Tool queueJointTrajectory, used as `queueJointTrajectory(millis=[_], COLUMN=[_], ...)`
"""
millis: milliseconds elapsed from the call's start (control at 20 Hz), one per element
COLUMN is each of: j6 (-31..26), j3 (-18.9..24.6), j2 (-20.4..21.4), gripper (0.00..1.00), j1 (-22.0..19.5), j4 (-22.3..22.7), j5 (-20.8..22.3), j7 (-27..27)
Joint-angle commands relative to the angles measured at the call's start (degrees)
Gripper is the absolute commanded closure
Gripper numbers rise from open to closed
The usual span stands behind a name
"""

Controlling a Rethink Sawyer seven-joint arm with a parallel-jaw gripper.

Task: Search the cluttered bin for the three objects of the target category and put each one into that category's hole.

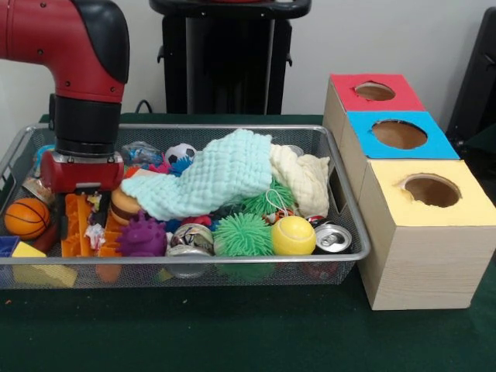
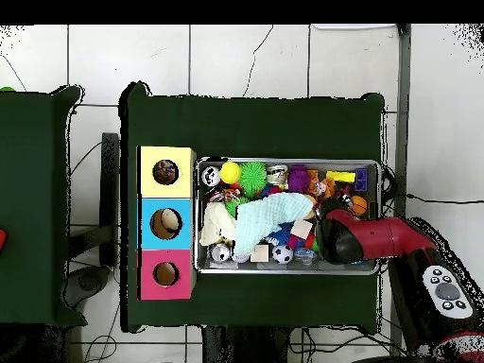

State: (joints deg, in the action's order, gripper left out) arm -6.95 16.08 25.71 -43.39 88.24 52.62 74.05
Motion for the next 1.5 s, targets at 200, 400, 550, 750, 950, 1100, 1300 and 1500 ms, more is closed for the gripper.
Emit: queueJointTrajectory(millis=[200,400,550,750,950,1100,1300,1500], j6=[-8.66,-11.43,-13.31,-14.93,-15.2,-15.02,-12.92,-11.39], j3=[3.47,4.24,4.67,4.56,4.26,5.53,5.58,5.01], j2=[2.79,4.84,6.18,7.52,7.85,6.2,4.43,2.83], gripper=[0.0,0.0,0.0,0.0,0.0,0.0,0.0,0.0], j1=[3.9,4.23,4.24,4.76,4.76,3.36,2.18,1.13], j4=[12.07,12.72,13.14,13.42,13.71,13.32,12.54,12.04], j5=[-5.18,-7.04,-9.14,-10.5,-11.71,-11.75,-10.11,-8.86], j7=[4.66,3.26,3.25,2.35,2.24,0.11,-1.24,-1.13])
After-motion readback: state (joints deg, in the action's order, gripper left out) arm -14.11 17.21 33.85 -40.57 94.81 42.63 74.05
